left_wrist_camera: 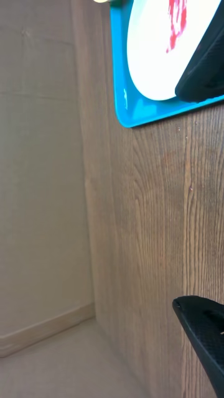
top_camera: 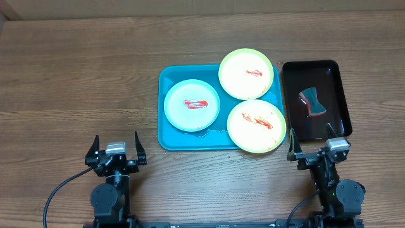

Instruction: Clean dirty plates on tray and stack at the side

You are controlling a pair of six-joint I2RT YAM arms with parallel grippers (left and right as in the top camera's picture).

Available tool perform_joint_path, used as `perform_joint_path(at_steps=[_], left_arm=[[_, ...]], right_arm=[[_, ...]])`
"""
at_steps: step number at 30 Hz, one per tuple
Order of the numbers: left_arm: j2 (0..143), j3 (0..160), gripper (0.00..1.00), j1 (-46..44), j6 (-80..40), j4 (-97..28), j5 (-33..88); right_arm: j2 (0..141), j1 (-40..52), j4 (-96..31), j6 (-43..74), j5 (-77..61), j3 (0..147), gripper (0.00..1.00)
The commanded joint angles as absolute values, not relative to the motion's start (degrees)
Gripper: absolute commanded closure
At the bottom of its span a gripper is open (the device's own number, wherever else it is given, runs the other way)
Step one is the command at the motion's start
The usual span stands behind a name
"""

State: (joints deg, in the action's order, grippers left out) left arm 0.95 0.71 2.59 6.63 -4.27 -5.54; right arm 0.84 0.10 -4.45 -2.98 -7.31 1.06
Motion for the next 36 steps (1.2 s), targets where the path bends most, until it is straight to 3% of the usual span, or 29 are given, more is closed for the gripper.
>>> perform_joint_path(at_steps=[1,19,29,36], left_arm=[[0.3,0.3,0.0,2.2,7.7,-4.0,-4.0],[4.3,7.3,0.0,2.2,7.7,-4.6,5.0],[25.1,25.1,0.0,2.2,7.8,-7.0,10.7],[44.2,45.5,0.0,2.2,8.4,-20.0,16.1]], right_arm=[[0.2,0.4,-4.1,-2.7,-7.9,0.4,0.0],[0.2,0.4,-2.3,0.3,-9.2,7.0,0.0],[1.2,0.4,-2.5,0.3,-9.2,15.3,0.0],[9.9,0.4,-10.0,0.3,-9.3,26.3,0.0]])
